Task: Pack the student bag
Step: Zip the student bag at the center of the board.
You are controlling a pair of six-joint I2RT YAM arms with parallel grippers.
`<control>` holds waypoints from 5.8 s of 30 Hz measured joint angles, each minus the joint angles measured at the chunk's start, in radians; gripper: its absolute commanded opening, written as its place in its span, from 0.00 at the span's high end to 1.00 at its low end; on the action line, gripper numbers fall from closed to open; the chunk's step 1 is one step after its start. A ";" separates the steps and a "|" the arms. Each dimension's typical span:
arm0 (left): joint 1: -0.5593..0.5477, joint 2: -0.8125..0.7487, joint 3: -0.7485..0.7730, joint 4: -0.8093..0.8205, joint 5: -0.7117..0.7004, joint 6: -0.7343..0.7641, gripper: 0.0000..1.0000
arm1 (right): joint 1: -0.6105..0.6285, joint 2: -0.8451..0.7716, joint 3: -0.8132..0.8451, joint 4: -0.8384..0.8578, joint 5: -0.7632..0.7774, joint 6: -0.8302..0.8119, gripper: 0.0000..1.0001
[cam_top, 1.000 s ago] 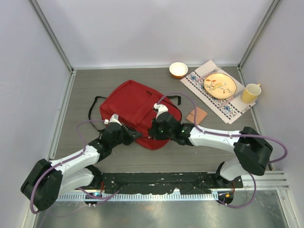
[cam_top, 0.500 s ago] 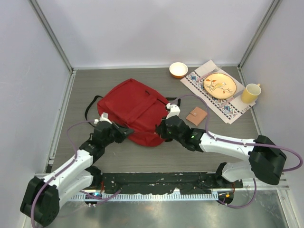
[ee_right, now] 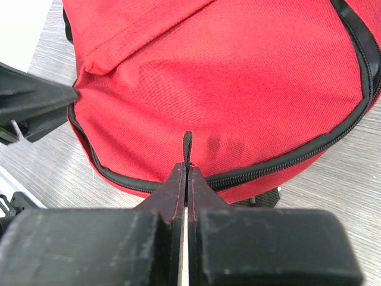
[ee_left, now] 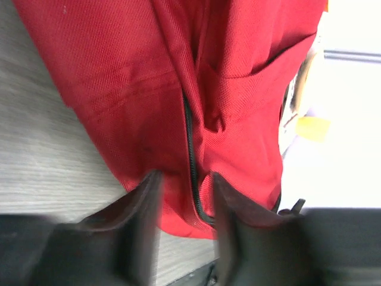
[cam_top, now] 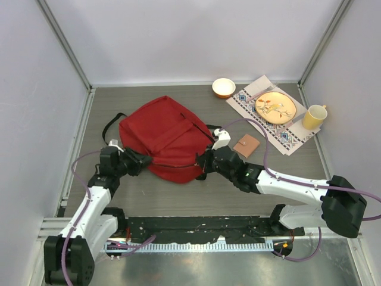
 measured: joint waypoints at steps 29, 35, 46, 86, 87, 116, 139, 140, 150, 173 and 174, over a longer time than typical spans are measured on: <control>-0.484 -0.240 0.099 -0.255 -0.252 -0.320 0.09 | -0.005 0.003 -0.004 0.006 0.004 -0.016 0.99; -0.575 -0.128 0.098 -0.182 -0.341 -0.475 0.08 | -0.004 0.003 -0.004 0.006 0.007 -0.015 0.99; -0.686 0.183 0.101 0.113 -0.439 -0.671 0.28 | -0.005 0.003 -0.004 0.006 0.012 -0.013 0.99; -0.669 -0.408 -0.027 -0.408 -0.640 -0.420 0.31 | -0.146 -0.006 -0.043 0.015 -0.006 0.024 0.99; -0.670 -0.403 -0.013 -0.425 -0.649 -0.389 0.27 | -0.149 -0.006 -0.044 0.017 -0.008 0.023 0.99; -0.886 0.387 0.606 -0.260 -0.356 0.614 0.18 | -0.155 -0.071 -0.086 0.024 -0.023 0.024 0.99; -0.988 0.550 0.655 -0.140 -0.719 0.708 0.19 | -0.155 -0.118 -0.101 0.012 -0.022 0.025 0.99; -0.988 0.554 0.655 -0.136 -0.716 0.710 0.19 | -0.155 -0.118 -0.101 0.012 -0.022 0.025 0.99; -0.988 0.637 0.644 -0.096 -0.638 0.694 0.71 | -0.155 -0.137 -0.101 0.008 -0.022 0.025 0.99; -0.993 0.241 0.240 -0.002 -0.562 0.432 1.00 | -0.161 0.024 -0.029 0.033 -0.079 0.029 0.99; -0.995 0.232 0.237 -0.010 -0.563 0.420 1.00 | -0.167 0.041 -0.019 0.041 -0.084 0.028 0.99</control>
